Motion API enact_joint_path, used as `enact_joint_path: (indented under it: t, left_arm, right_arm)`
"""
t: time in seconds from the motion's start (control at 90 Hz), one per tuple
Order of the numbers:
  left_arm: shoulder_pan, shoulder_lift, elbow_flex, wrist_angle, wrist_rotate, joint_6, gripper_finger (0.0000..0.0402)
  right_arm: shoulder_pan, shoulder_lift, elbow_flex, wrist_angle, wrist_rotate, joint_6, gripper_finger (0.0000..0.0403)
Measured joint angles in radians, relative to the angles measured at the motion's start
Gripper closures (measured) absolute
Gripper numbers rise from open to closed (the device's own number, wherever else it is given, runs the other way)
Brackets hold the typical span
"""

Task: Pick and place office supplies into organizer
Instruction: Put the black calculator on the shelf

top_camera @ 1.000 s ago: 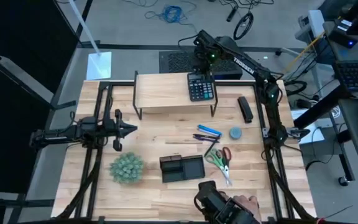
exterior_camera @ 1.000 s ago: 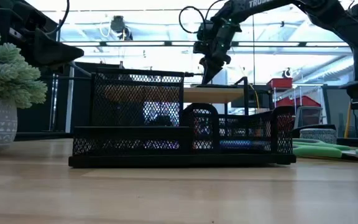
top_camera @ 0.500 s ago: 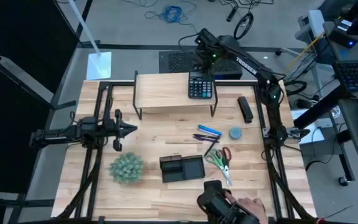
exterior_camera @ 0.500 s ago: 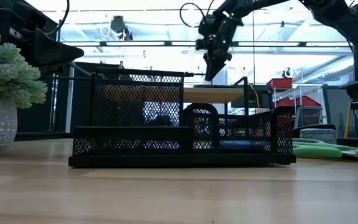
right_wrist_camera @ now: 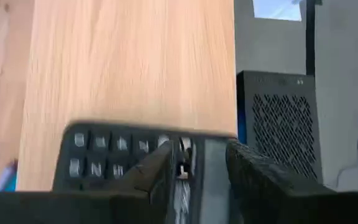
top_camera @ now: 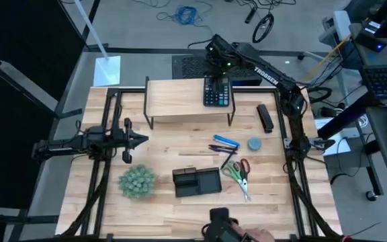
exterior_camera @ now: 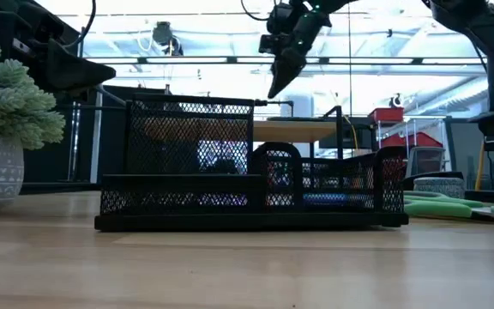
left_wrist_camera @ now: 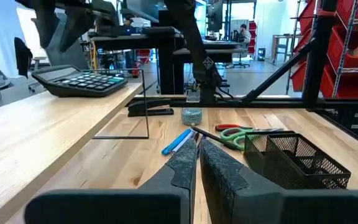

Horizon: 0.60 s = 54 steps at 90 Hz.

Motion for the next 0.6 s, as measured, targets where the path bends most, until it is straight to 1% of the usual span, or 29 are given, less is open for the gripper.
enact_joint_path:
  t: [0.067,0.222,0.322,0.478,0.6]
  left_arm:
    - [0.000,0.000,0.000,0.000,0.000,0.000,0.0391]
    - [0.000,0.000,0.000,0.000,0.000,0.000,0.0391]
    - [0.000,0.000,0.000,0.000,0.000,0.000,0.0391]
    - [0.000,0.000,0.000,0.000,0.000,0.000,0.0391]
    - [0.000,0.000,0.000,0.000,0.000,0.000,0.0391]
  right_arm:
    - [0.027,0.021,0.000,0.025,-0.001,0.029,0.0270]
    - [0.082,0.087,0.000,0.014,0.000,0.103,0.0270]
    - [0.103,0.120,0.000,-0.014,0.007,0.094,0.0270]
    - [0.116,0.147,0.001,-0.035,0.072,0.074,0.0270]
    - [0.113,0.149,0.002,-0.038,0.071,0.065,0.0270]
